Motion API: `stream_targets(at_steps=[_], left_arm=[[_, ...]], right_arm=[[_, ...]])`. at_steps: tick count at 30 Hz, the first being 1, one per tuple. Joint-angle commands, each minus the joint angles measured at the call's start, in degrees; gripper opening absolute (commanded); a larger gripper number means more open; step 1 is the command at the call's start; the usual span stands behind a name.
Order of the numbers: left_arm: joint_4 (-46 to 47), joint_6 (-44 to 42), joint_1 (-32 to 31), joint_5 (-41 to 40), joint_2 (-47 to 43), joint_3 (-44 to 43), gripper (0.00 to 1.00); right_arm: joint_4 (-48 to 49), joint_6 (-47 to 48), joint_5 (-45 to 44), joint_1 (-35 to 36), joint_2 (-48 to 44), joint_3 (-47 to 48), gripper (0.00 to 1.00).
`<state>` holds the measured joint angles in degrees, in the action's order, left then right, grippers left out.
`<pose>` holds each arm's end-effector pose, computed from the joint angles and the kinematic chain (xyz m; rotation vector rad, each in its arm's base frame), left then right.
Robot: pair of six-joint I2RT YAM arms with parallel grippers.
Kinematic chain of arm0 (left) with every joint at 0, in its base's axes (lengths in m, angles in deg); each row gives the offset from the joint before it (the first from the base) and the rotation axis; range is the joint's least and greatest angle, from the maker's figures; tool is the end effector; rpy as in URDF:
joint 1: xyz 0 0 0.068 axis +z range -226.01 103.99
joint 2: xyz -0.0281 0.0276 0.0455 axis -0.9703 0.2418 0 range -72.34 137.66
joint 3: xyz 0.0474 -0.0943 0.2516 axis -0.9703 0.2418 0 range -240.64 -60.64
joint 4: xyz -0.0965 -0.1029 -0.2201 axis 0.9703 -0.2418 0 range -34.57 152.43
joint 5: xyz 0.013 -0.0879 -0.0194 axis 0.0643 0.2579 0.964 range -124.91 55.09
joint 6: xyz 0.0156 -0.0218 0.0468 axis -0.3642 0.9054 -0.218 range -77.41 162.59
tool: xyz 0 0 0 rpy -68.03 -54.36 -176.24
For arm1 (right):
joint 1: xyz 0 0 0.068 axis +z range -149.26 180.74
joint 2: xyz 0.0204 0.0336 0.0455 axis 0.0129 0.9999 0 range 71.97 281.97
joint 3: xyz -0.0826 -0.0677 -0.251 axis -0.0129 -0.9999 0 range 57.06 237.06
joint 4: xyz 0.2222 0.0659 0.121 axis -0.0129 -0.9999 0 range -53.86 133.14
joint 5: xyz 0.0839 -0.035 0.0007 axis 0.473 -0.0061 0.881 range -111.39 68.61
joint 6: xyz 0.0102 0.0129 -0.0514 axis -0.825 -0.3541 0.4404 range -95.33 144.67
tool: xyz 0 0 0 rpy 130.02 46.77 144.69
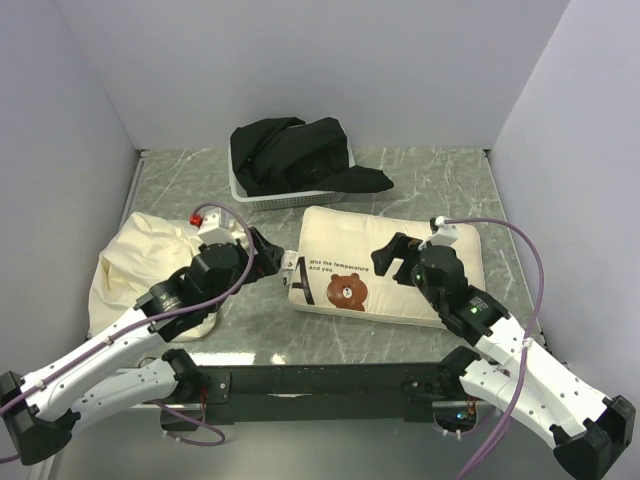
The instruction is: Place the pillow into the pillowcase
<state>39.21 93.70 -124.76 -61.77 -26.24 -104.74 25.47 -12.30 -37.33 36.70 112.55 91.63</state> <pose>0.1305 -0.1245 0.3101 -0.3439 1.9925 -0.6631 0.1422 0.0911 0.2757 0.2006 1.9993 0.5518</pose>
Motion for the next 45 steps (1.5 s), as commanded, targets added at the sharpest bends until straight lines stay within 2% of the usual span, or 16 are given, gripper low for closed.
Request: stream_targets(at_steps=[1,8,13,16,19,24,27,30,35,38,42,45], left_arm=[[2.0,-0.8,-0.1,0.2,-2.4,1.0,0.99],[1.4,1.6,-0.1,-2.8,-2.1,3.0,1.00],[-1.1,5.6,0.5,-8.0,0.6,3.0,0.99],[0.0,6.6,3.3,-6.1,4.4,3.8,0.99],[1.8,6.7,10.0,-1.0,9.0,5.5,0.99],[20.0,2.0,12.0,12.6,16.5,10.5,0.99],[32.1,1.7,11.8,19.2,23.0,12.6,0.99],[39.9,1.9,9.5,21.6,30.6,12.5,0.99],[41.2,0.9,0.2,21.9,46.0,1.7,0.98],[41.9,0.7,-3.7,22.9,51.8,-4.4,0.97],[39.5,1.5,-6.3,21.2,54.6,-10.0,0.97],[35.4,3.9,-6.1,15.4,51.5,-8.3,0.99]], right_arm=[[0.8,1.1,-2.1,-0.3,-0.2,3.1,1.00],[2.5,1.4,-0.1,-0.3,3.9,3.4,1.00],[5.0,1.6,1.2,-0.2,12.8,5.2,1.00],[6.2,1.0,4.6,0.0,20.8,8.8,1.00],[7.5,0.5,5.2,0.5,27.1,11.6,1.00],[8.7,-0.8,4.1,0.7,32.1,12.6,1.00],[9.4,-1.2,3.4,0.8,31.2,11.0,1.00],[9.1,-0.9,2.0,0.8,29.4,9.6,1.00],[8.3,-0.9,0.4,0.6,27.3,8.2,1.00],[7.4,-1.0,-0.7,0.7,26.1,7.8,1.00],[6.4,-0.6,-1.7,0.5,24.4,7.4,1.00],[6.0,0.0,-1.4,0.6,23.8,7.4,1.00]])
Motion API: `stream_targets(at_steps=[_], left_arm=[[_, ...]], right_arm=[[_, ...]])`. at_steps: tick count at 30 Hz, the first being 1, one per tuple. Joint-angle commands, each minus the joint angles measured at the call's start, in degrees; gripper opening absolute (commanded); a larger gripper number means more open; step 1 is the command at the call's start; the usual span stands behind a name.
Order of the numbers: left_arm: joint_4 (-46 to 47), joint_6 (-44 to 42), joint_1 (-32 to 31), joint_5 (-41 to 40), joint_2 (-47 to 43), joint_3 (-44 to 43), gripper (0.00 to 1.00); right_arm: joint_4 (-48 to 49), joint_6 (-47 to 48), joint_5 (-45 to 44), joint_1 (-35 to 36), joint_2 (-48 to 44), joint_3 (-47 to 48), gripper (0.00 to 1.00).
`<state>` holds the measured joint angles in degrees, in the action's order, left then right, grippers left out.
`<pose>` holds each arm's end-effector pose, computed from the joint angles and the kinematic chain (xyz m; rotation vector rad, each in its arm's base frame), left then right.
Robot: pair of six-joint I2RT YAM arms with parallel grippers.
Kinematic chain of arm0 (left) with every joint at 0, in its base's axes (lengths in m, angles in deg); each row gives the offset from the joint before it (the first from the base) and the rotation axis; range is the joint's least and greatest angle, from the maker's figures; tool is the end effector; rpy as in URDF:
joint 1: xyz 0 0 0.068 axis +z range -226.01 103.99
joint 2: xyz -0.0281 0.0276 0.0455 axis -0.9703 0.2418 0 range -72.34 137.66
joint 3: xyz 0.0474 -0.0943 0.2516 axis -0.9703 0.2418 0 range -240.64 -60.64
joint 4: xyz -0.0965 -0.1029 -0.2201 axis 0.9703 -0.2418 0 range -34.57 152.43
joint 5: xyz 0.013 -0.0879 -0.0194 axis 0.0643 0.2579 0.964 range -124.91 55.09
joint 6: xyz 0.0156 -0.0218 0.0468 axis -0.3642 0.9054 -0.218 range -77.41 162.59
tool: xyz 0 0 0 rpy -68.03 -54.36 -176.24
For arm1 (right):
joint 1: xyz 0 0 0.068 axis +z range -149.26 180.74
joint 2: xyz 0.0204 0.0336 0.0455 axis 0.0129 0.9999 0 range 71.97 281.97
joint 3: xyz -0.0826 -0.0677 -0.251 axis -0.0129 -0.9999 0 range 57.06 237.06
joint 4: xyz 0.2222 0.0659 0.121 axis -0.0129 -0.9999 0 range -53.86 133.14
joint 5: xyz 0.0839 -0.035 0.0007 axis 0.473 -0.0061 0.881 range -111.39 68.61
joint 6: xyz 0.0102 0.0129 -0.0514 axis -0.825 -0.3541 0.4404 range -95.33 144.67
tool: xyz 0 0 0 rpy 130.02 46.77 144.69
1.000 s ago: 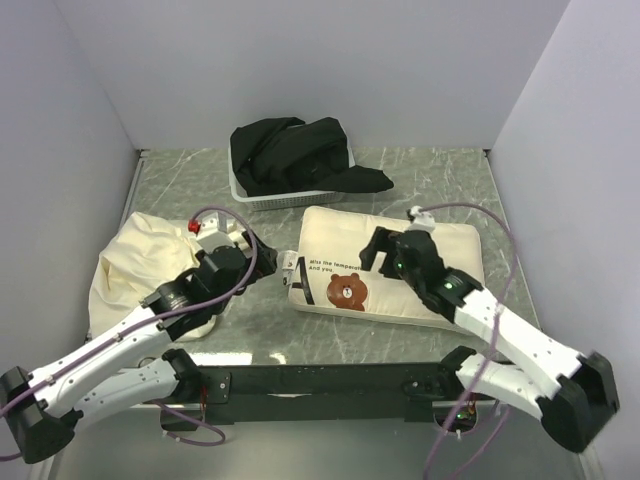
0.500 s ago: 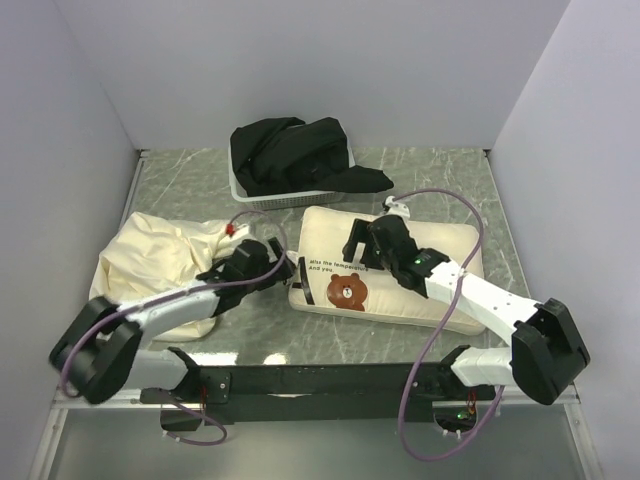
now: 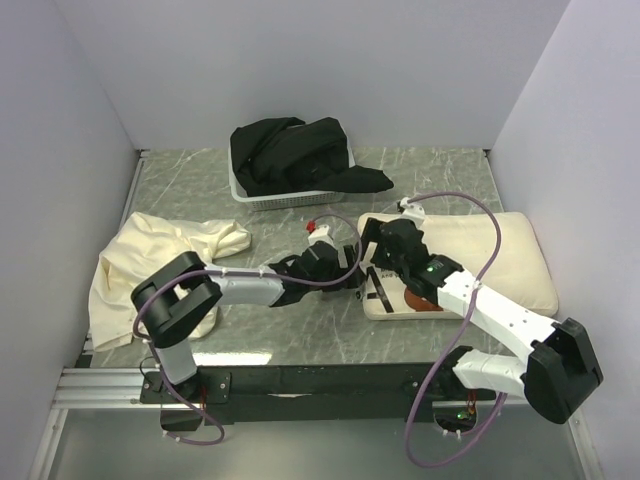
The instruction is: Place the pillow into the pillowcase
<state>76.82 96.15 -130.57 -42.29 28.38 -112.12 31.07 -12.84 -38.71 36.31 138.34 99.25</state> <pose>0.2149 -0.2941 0.1640 -0.0580 2.3288 -0.8962 0.2090 0.1364 0.2458 0.2062 2.1881 0.3930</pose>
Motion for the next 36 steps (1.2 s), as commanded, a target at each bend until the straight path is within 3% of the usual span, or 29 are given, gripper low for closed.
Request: stream_targets(at_steps=[1,4,9,12,16,19,23,27,30,34,36], left_arm=[[-3.6,2.0,0.0,-5.5,-4.5,0.1,0.99],[-7.2,3.8,0.9,-10.5,-11.8,4.5,0.99],[-25.1,10.8,3.1,-25.2,-27.8,9.6,0.99],[-36.3,16.9,7.7,-29.7,-36.6,13.0,0.99],[-41.9,21.1,17.9,-30.9,-47.2,18.1,0.99],[-49.3,27.2,20.2,-34.3,-50.7,19.9,0.99],[-60.9,42.9,20.8,-37.4,-52.1,20.9,0.97],[-66.6,51.5,22.3,-37.8,-50.6,23.2,0.97],[-68.2,53.6,23.0,-38.5,-47.2,23.3,0.99],[-61.9,48.8,24.2,-37.8,-43.7,24.1,0.99],[-58.7,46.6,24.7,-37.0,-43.2,24.4,0.92]], right_arm=[[0.2,0.7,0.0,1.0,-1.9,-0.2,1.00],[0.7,0.9,0.0,1.0,-1.7,-0.4,1.00],[2.1,1.6,3.0,1.6,-0.4,-0.4,1.00],[2.3,1.9,3.2,3.6,0.0,0.4,1.00],[4.9,1.1,4.9,7.7,2.3,2.8,1.00],[7.5,1.3,6.7,12.5,7.1,7.1,0.98],[10.5,2.7,10.5,16.5,18.7,14.7,0.96],[13.6,2.9,15.8,17.8,28.3,22.2,0.93],[15.3,2.8,18.5,17.8,35.5,30.5,0.93],[17.7,3.2,20.7,17.9,45.4,38.8,0.93],[18.1,3.3,21.0,17.9,48.7,43.7,0.92]])
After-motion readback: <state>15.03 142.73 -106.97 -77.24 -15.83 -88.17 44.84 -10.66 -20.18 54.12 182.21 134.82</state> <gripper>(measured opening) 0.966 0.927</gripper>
